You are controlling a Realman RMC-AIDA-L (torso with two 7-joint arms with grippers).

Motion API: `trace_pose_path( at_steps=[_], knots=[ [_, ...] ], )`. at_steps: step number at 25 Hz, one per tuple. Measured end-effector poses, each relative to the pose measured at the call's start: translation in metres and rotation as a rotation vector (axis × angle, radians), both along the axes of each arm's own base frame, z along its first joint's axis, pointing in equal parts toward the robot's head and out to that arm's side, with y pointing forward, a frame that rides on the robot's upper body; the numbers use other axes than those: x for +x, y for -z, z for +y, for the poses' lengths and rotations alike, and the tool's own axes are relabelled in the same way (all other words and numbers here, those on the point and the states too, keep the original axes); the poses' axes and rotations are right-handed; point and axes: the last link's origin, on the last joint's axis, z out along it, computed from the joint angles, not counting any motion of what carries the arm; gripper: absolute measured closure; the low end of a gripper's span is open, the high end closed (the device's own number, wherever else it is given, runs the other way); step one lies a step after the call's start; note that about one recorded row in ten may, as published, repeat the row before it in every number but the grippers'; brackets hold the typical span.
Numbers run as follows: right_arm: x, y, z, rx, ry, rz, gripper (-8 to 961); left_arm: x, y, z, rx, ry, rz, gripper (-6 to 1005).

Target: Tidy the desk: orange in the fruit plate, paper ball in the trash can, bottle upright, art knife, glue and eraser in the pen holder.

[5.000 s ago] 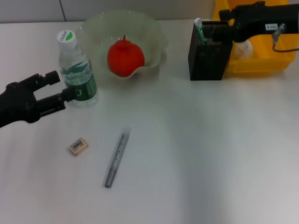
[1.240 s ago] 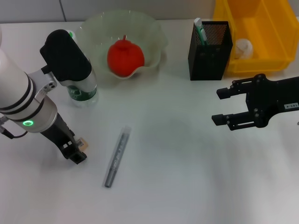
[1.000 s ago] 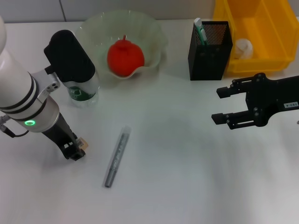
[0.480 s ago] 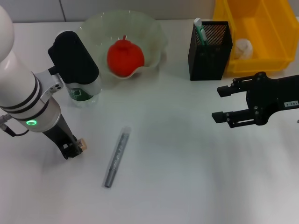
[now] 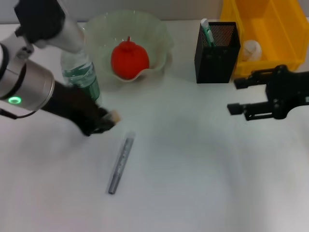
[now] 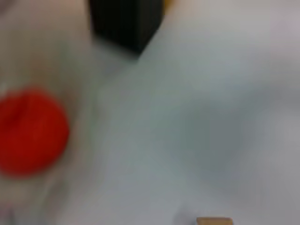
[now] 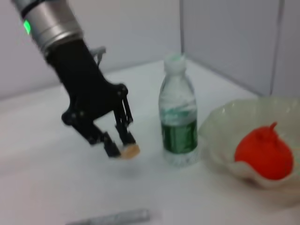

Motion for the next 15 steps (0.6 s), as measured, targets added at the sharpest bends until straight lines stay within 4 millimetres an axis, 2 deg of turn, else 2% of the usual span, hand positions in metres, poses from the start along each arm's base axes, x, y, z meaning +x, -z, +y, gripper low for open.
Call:
trace_pose_path(
  at_steps=[7, 13, 15],
  knots=[
    [0.014, -0.020, -0.008, 0.063, 0.059, 0.086, 251, 0.019, 0.005, 0.005, -0.007, 0.148, -0.308, 735],
    [0.035, -0.044, -0.020, 0.157, 0.151, 0.147, 251, 0.027, 0.019, 0.024, 0.046, 0.206, -0.462, 736],
    [0.046, -0.054, -0.027, 0.205, 0.194, 0.174, 251, 0.034, 0.026, 0.037, 0.082, 0.230, -0.537, 736]
  ],
)
